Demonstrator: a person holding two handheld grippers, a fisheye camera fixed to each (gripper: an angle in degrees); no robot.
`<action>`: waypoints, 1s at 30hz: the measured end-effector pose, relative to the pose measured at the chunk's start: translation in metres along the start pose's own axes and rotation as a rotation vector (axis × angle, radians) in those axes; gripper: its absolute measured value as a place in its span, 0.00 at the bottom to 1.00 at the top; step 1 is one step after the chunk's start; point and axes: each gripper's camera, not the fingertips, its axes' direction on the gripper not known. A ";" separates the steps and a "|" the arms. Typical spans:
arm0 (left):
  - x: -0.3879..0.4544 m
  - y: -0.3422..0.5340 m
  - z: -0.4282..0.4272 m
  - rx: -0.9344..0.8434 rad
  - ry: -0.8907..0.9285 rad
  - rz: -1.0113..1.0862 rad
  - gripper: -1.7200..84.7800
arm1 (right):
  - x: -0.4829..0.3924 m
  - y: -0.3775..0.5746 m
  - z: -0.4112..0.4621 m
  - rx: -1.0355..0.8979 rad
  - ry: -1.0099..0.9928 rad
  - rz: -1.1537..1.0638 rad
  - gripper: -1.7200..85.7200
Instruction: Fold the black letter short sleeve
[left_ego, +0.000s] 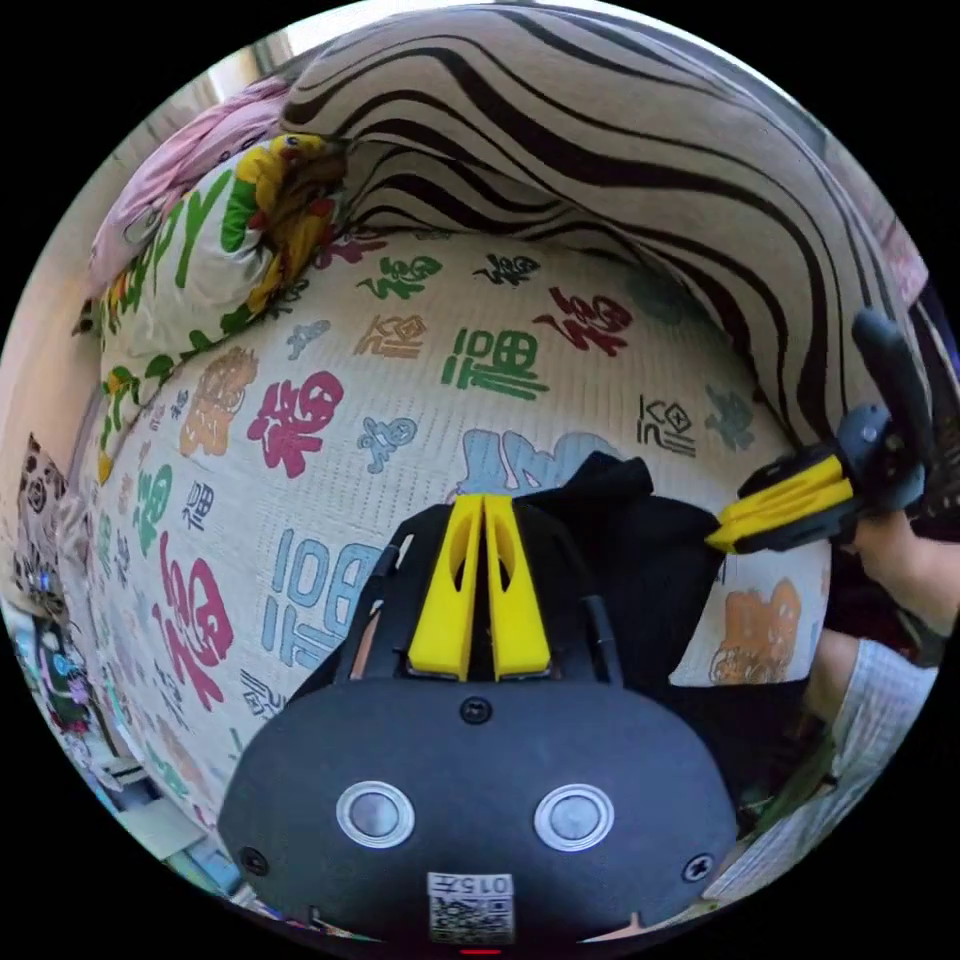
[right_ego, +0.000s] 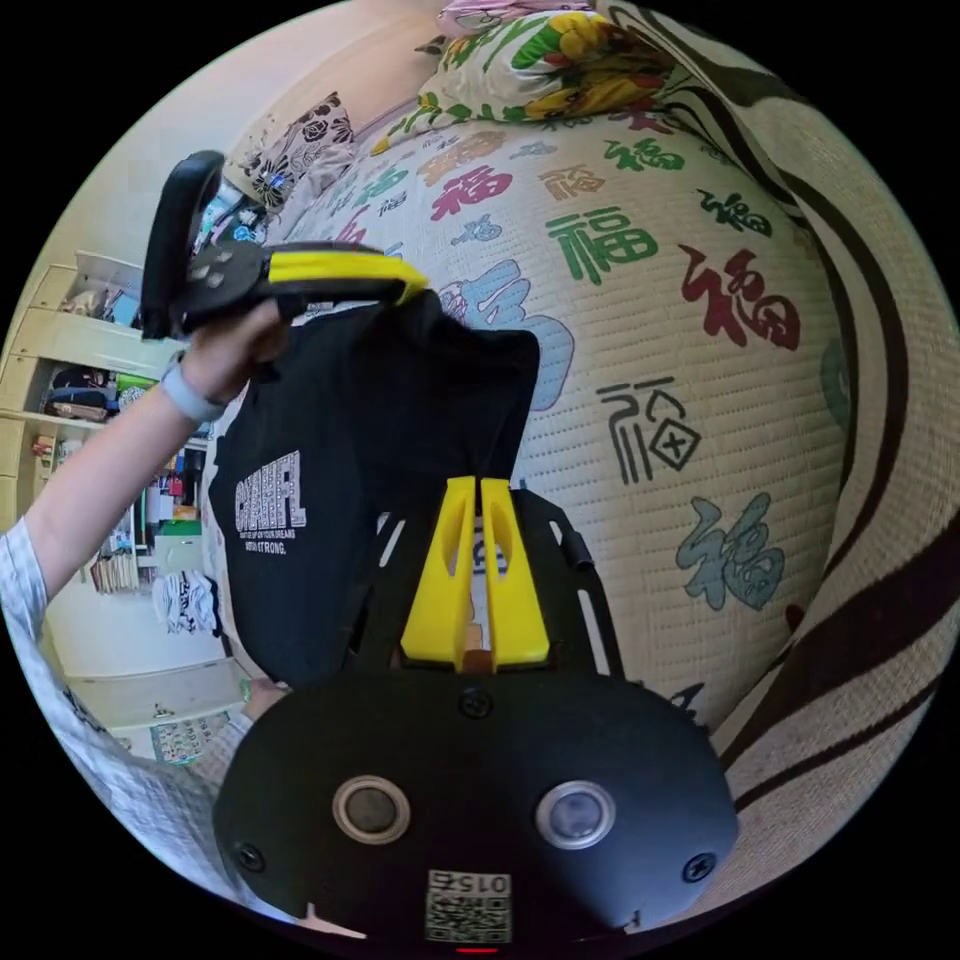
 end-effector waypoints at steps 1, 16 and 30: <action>-0.023 -0.003 -0.001 0.038 0.057 -0.085 0.01 | 0.004 0.002 0.005 -0.004 -0.007 0.003 0.01; -0.103 0.339 -0.100 0.319 0.276 -0.685 0.09 | -0.024 0.016 0.065 0.008 0.047 -0.099 0.06; -0.133 0.907 -0.193 0.385 -0.034 -1.647 0.17 | -0.364 -0.044 0.305 -0.218 -0.268 -0.781 0.11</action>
